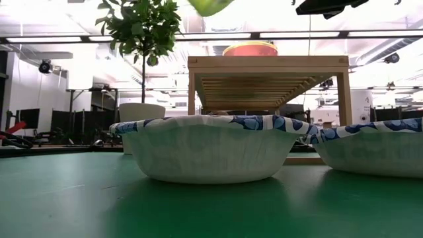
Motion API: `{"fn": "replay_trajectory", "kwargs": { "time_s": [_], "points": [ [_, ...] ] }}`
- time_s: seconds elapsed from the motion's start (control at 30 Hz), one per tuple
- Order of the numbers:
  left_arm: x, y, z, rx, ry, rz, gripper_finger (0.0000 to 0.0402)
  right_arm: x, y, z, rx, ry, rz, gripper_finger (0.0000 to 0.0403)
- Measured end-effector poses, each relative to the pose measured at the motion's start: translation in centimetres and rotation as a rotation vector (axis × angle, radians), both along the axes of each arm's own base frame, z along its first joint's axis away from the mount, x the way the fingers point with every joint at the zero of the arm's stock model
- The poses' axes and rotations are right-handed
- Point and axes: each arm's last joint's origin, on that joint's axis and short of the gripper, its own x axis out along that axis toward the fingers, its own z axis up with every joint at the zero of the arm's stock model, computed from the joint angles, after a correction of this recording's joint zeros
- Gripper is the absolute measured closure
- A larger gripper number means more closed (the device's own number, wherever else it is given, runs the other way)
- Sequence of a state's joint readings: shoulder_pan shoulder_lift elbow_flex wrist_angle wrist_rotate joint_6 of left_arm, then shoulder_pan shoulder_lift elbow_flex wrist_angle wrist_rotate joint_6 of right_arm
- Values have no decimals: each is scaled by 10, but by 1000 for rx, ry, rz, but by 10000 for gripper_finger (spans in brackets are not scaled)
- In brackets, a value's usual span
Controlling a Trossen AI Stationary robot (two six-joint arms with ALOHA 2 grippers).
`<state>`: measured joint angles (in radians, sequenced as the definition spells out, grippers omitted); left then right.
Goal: Place and stack bowls onto a shelf
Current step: Stack the green bowl on top of the yellow bowl
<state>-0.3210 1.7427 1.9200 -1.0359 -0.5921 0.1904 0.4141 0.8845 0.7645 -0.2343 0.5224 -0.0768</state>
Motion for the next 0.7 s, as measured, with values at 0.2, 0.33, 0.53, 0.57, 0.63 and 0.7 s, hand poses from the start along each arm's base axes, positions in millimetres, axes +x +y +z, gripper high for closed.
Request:
{"fn": "replay_trajectory", "kwargs": {
  "time_s": [0.2,0.33,0.53,0.57,0.63,0.7],
  "points": [
    [31,36,4,-35,-1,-56,402,0,0,0,-2,0,1,332],
    [43,57,1,-99,7,-54,402,0,0,0,-2,5,3,332],
    [55,80,-10,-108,27,0,402,-1,0,-2,-11,26,3,332],
    [56,84,-12,-108,33,9,402,-1,0,-2,-12,26,3,332],
    [58,89,-14,-109,36,24,402,-1,0,-2,-11,26,3,332],
    [59,92,-16,-109,38,33,401,-1,0,-2,-12,26,3,332]
  ]
}}
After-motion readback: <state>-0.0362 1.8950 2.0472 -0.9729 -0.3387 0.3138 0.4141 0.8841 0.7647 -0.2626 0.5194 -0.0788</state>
